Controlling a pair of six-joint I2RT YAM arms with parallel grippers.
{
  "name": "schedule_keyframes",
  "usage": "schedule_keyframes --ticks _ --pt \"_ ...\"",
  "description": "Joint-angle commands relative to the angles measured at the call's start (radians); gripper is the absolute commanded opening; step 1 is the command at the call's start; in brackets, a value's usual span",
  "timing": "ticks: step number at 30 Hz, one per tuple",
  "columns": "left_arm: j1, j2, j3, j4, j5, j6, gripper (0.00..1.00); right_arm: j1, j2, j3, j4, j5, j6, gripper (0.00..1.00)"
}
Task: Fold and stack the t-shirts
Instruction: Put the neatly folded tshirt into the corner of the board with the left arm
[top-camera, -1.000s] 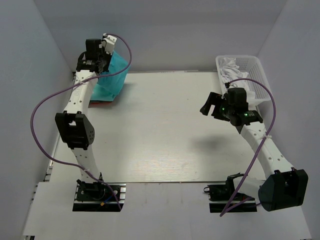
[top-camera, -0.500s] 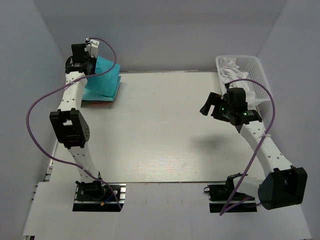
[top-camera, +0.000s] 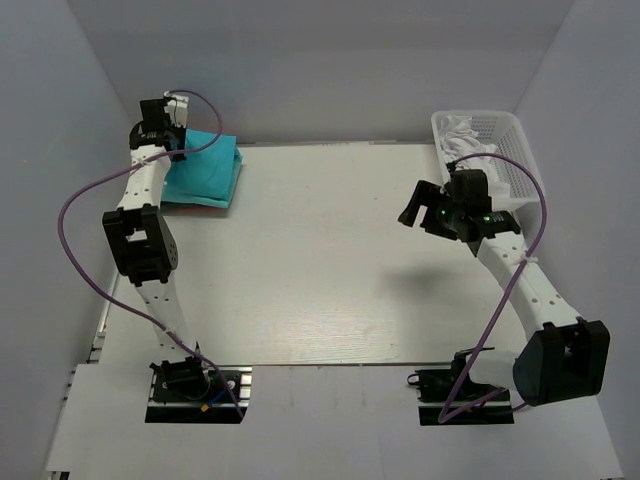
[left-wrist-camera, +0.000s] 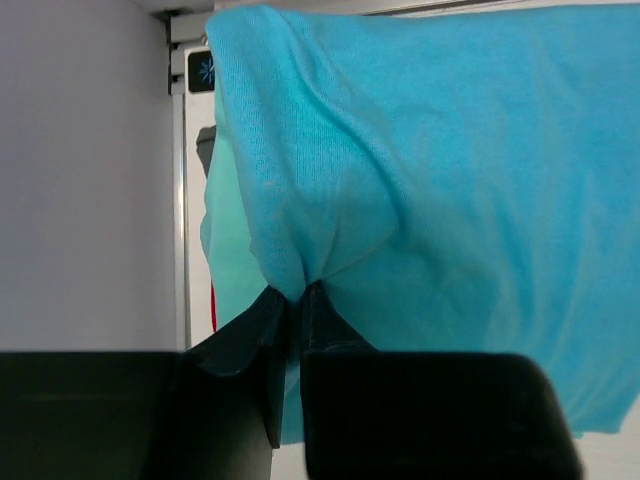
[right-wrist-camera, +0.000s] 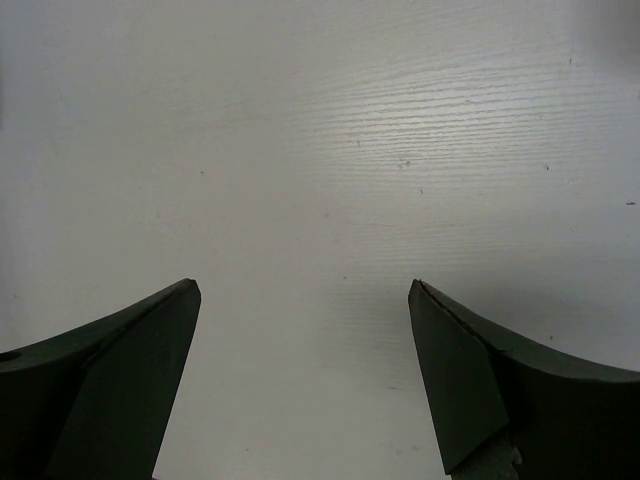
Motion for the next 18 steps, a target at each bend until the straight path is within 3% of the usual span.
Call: schedule_keyframes --ticks 1,6,9,10,13,14,18 --pt "0.022 -0.022 0.053 0.002 -0.067 -0.036 0.19 -0.002 0.024 0.053 -0.003 0.004 0.01 0.9" --pt "0.04 -0.022 0.034 0.002 -0.134 -0.056 0.22 0.001 0.038 0.067 -0.003 0.001 0.004 0.9" --pt "0.051 -0.012 0.034 -0.007 -0.148 -0.068 0.38 -0.001 0.038 0.069 0.0 -0.009 0.004 0.9" --pt "0.051 -0.012 0.034 -0.007 -0.148 -0.079 0.49 -0.002 0.035 0.067 -0.002 -0.011 0.004 0.9" --pt "0.062 0.012 0.059 -0.03 -0.168 -0.089 0.58 -0.002 0.029 0.07 -0.011 -0.016 0.004 0.9" --pt "0.073 0.026 0.068 -0.044 -0.168 -0.099 0.75 -0.001 0.029 0.07 -0.011 -0.016 0.004 0.9" --pt "0.073 0.046 0.095 -0.064 -0.209 -0.154 0.78 -0.004 0.01 0.073 -0.014 -0.022 0.004 0.9"
